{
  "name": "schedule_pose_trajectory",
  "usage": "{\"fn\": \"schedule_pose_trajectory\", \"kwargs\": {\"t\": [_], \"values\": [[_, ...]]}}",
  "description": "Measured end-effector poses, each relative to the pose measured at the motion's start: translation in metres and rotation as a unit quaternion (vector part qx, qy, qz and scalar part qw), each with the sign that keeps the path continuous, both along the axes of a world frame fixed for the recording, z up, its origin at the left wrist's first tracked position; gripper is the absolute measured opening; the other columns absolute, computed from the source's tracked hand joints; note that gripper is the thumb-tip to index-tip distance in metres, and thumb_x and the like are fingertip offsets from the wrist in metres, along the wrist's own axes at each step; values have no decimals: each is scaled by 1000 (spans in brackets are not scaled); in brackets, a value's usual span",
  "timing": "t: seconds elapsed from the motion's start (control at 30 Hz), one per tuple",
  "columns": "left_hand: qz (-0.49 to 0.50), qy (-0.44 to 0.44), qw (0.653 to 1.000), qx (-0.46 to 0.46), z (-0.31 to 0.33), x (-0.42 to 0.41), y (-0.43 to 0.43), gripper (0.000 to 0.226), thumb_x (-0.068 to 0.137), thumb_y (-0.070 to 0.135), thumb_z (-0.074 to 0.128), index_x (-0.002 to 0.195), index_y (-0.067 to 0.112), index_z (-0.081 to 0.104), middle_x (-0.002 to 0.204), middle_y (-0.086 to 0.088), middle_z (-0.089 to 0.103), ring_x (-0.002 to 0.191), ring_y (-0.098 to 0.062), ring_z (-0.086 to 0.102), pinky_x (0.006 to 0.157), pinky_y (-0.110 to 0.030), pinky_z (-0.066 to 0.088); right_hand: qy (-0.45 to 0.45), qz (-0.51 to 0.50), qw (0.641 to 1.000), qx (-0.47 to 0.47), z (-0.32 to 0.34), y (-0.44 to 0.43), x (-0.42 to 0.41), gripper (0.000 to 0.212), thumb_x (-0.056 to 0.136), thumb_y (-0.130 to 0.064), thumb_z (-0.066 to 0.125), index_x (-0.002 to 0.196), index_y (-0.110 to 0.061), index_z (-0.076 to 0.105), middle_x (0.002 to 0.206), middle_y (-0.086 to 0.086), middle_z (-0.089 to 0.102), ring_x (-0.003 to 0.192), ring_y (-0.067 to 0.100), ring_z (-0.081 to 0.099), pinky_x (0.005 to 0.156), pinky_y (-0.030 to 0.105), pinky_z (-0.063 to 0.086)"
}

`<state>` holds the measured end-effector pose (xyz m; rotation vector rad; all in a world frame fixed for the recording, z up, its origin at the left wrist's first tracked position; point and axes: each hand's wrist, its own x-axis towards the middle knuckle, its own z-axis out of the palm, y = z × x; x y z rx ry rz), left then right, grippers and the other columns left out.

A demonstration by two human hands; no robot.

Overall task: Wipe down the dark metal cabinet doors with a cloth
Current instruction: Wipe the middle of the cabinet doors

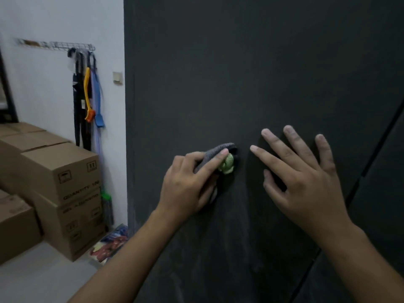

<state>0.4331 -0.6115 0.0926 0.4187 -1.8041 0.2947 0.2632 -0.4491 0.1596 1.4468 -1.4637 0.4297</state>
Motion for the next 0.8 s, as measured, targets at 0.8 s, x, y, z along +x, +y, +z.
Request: {"fn": "schedule_pose_trajectory", "kwargs": {"t": [0.8], "values": [[-98, 62, 987, -115, 113, -37, 4, 38, 99, 31, 60, 136, 29, 59, 120, 14, 65, 89, -26, 57, 81, -44, 42, -141, 112, 980, -86, 13, -15, 17, 66, 81, -18, 63, 145, -15, 47, 153, -3, 43, 135, 13, 45, 117, 45, 28]]}}
